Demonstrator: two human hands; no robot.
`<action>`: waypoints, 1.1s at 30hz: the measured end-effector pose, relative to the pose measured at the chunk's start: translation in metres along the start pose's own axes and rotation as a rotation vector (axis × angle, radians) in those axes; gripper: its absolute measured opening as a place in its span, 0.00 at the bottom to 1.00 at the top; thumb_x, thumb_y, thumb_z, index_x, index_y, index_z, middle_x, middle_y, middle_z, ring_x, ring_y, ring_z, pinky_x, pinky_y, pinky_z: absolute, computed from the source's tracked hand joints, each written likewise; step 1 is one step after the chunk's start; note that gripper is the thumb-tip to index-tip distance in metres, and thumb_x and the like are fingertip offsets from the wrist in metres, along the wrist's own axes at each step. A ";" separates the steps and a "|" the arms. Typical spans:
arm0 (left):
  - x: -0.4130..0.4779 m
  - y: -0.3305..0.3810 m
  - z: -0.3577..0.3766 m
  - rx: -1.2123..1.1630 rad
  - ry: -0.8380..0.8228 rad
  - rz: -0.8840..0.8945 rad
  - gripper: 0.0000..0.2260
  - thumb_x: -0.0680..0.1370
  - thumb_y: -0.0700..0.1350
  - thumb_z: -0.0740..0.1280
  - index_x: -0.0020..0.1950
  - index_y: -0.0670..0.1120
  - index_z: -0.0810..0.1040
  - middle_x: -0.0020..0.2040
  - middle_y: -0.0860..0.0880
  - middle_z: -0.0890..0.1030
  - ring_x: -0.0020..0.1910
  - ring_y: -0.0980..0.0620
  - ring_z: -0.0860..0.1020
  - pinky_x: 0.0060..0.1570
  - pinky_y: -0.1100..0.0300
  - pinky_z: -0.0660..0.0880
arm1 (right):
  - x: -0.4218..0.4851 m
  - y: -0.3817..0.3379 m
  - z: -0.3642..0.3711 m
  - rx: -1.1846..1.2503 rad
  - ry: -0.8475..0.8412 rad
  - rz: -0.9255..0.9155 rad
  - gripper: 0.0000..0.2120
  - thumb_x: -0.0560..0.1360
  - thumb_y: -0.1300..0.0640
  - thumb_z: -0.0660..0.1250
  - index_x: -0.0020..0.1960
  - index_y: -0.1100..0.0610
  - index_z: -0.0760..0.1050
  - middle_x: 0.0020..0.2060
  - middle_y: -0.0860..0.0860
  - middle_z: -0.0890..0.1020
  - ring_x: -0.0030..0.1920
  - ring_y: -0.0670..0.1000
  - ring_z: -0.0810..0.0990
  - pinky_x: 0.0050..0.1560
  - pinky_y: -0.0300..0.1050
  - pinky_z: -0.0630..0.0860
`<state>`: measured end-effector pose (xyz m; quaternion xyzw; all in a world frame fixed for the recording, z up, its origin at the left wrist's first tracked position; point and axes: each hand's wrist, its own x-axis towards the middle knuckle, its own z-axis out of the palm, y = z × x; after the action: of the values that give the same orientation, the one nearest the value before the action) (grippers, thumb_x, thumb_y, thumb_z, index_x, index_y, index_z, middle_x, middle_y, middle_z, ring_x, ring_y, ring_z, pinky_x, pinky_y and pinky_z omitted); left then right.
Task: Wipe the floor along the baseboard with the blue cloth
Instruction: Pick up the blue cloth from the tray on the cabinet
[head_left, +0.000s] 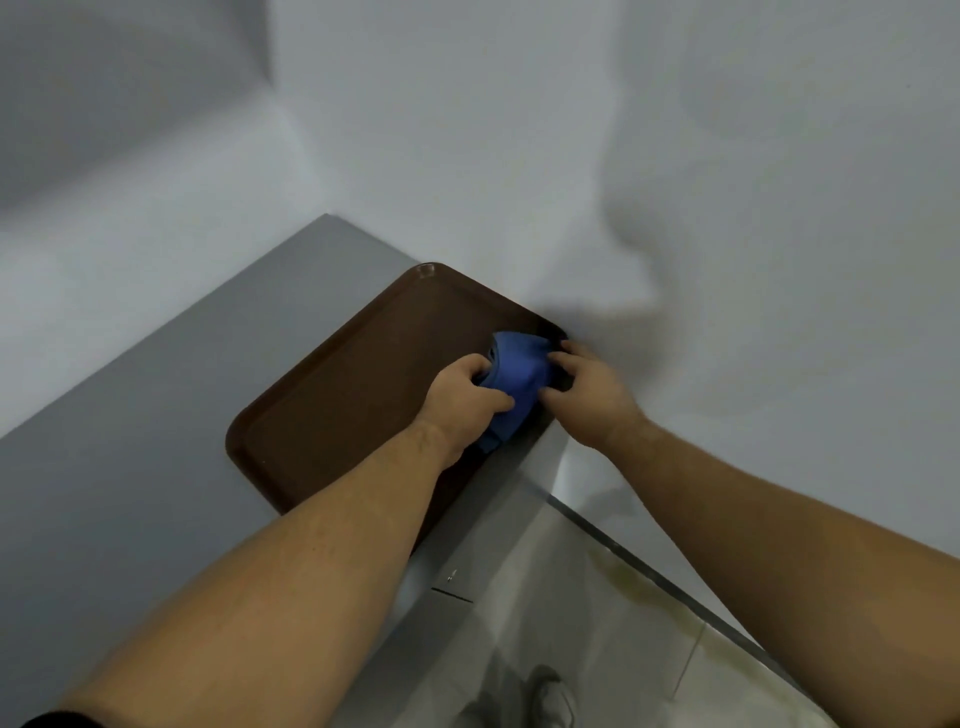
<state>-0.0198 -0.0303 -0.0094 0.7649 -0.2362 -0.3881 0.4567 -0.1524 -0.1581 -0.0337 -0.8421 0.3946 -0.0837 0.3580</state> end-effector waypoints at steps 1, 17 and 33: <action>-0.007 0.001 0.001 -0.079 -0.035 0.026 0.11 0.71 0.35 0.74 0.49 0.48 0.79 0.53 0.42 0.82 0.53 0.41 0.81 0.47 0.49 0.81 | -0.005 -0.001 -0.001 0.121 0.034 0.055 0.26 0.78 0.53 0.70 0.75 0.57 0.73 0.76 0.52 0.71 0.73 0.53 0.72 0.71 0.44 0.66; -0.083 -0.015 0.033 -0.465 -0.465 0.017 0.17 0.75 0.40 0.62 0.62 0.45 0.81 0.60 0.42 0.84 0.57 0.44 0.83 0.55 0.49 0.82 | -0.156 0.038 -0.022 1.257 0.117 0.456 0.14 0.79 0.55 0.70 0.62 0.58 0.81 0.56 0.52 0.86 0.55 0.52 0.84 0.53 0.48 0.80; -0.043 -0.251 0.203 0.200 -0.374 0.123 0.20 0.77 0.36 0.70 0.68 0.48 0.79 0.64 0.51 0.81 0.63 0.53 0.79 0.62 0.63 0.75 | -0.208 0.266 0.132 1.047 0.202 0.783 0.22 0.78 0.61 0.70 0.71 0.59 0.74 0.59 0.58 0.83 0.56 0.54 0.83 0.50 0.49 0.82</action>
<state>-0.2077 0.0137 -0.2716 0.7053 -0.4002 -0.4692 0.3496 -0.3980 -0.0512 -0.2782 -0.3393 0.6104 -0.2069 0.6852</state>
